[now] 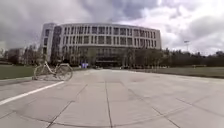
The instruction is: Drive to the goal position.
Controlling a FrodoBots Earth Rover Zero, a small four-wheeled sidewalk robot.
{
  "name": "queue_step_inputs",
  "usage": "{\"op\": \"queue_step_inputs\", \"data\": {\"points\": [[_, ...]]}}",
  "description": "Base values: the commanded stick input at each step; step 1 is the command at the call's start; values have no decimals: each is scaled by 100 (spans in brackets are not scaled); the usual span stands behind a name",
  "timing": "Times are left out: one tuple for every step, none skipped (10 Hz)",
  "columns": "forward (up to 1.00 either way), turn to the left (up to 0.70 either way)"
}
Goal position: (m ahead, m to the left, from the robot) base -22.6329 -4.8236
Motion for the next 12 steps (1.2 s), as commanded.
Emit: {"op": "queue_step_inputs", "data": {"points": [[70, 0], [70, 0], [70, 0], [70, 0], [70, -7], [70, -25], [70, -20], [70, 0], [70, 0], [70, 0], [70, 0], [70, 0]]}}
